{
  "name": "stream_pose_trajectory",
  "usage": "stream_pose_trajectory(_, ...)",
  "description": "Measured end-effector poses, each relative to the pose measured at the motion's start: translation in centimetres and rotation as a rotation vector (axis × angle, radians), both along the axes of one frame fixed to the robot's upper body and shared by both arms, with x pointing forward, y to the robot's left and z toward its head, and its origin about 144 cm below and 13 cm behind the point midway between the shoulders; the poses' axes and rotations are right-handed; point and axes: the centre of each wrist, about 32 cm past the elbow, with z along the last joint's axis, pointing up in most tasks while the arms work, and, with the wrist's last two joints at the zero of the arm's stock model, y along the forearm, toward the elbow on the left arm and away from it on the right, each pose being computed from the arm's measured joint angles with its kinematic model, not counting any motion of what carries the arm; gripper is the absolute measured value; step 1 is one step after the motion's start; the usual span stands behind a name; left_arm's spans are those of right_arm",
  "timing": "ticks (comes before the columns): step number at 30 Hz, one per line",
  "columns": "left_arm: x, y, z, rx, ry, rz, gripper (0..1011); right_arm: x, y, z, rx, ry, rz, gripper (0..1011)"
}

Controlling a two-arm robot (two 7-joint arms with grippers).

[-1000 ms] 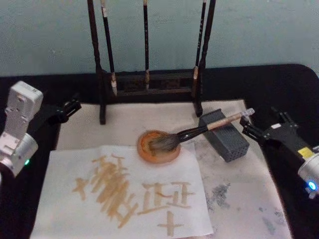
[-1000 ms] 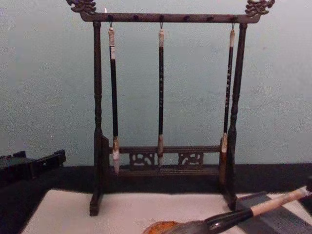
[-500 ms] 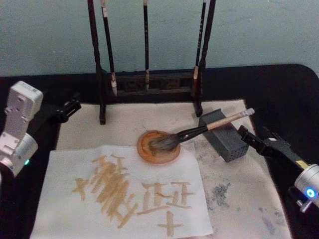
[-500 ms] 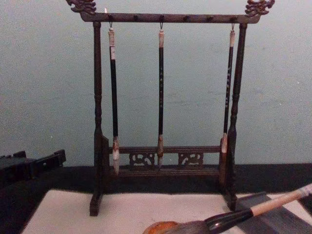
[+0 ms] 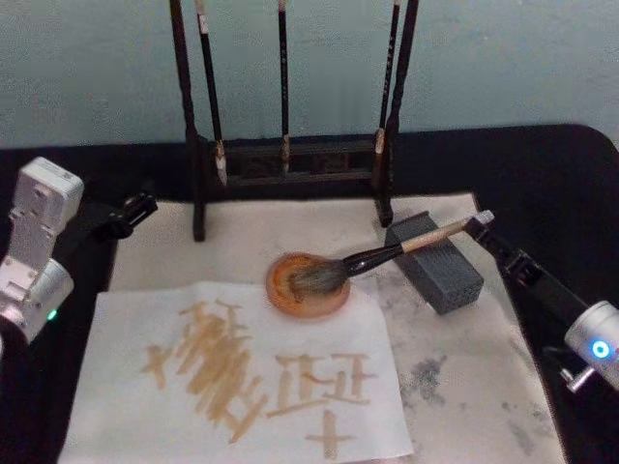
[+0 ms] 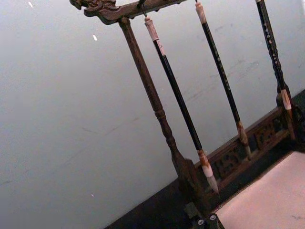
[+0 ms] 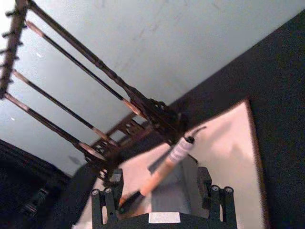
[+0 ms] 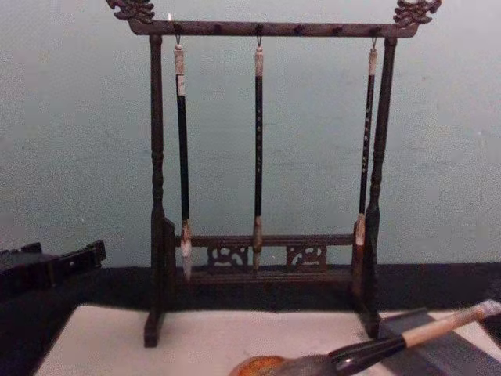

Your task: Pick up the brush from the inkstone, write on the paper, then place the brush back to its original position.

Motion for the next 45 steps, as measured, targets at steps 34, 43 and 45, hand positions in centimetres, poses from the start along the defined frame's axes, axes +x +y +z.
stream_pose_trajectory(34, 0.0, 0.0, 0.0, 0.0, 0.0, 0.0, 1002, 2.5, 0.2, -1.0, 0.128, 0.06, 0.01, 1001)
stream_pose_trajectory(43, 0.0, 0.0, 0.0, 0.0, 0.0, 0.0, 1002, 2.9, 0.3, -1.0, 0.16, 0.063, 0.009, 1002)
stream_pose_trajectory(45, 0.0, 0.0, 0.0, 0.0, 0.0, 0.0, 1002, 3.1, 0.4, -1.1, 0.164, 0.066, 0.012, 1001)
